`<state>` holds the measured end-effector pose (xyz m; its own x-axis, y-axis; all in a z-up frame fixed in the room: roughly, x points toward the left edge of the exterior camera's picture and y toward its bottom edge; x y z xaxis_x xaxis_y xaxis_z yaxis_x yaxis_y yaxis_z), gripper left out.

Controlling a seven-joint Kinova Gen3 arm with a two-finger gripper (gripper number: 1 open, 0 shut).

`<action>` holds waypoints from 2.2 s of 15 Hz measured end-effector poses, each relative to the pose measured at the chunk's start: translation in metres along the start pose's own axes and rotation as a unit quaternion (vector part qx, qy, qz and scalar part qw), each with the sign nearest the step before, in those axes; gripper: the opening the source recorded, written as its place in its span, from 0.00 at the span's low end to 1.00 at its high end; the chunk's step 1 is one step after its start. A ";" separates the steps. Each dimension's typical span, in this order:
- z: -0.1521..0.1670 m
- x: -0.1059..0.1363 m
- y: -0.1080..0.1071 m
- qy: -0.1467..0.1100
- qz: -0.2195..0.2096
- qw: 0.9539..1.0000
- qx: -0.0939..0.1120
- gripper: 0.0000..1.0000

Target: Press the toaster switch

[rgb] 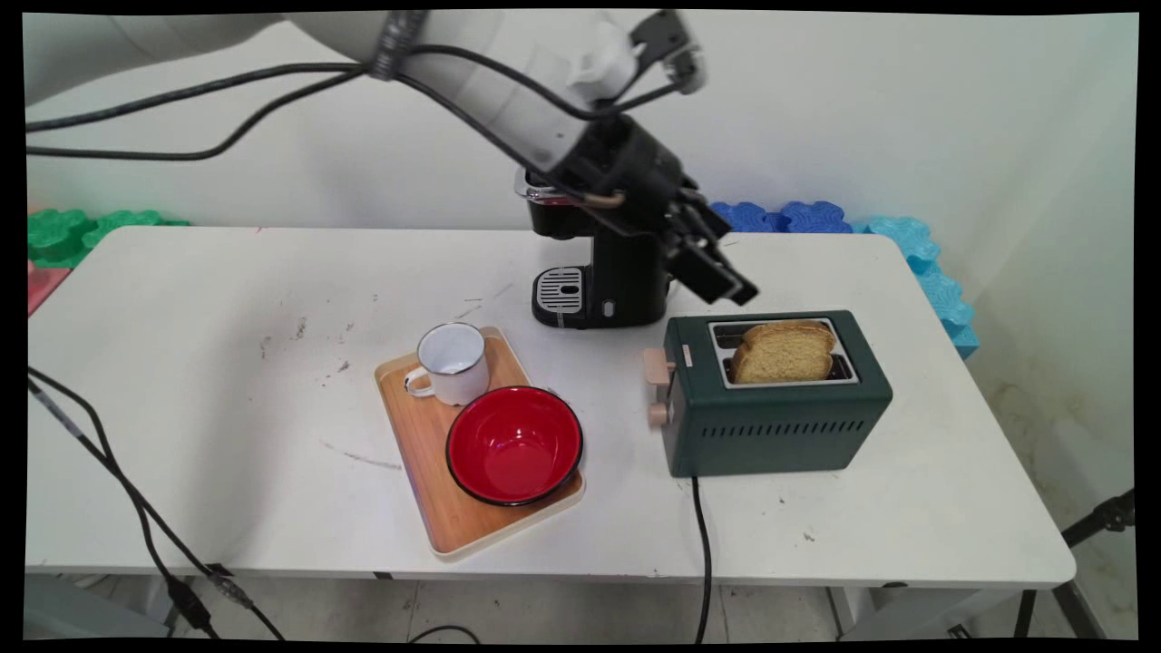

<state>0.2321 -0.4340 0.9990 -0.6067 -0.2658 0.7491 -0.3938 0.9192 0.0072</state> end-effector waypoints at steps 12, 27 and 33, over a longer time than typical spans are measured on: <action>-0.017 -0.065 -0.012 -0.020 -0.014 1.000 -0.004 0.00; 0.019 -0.092 -0.016 -0.038 -0.021 0.999 -0.023 0.00; 0.033 -0.095 -0.019 -0.048 -0.016 0.998 -0.030 0.00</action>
<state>0.2746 -0.4361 0.9062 -0.6587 -0.3195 0.6812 -0.3735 0.9248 0.0725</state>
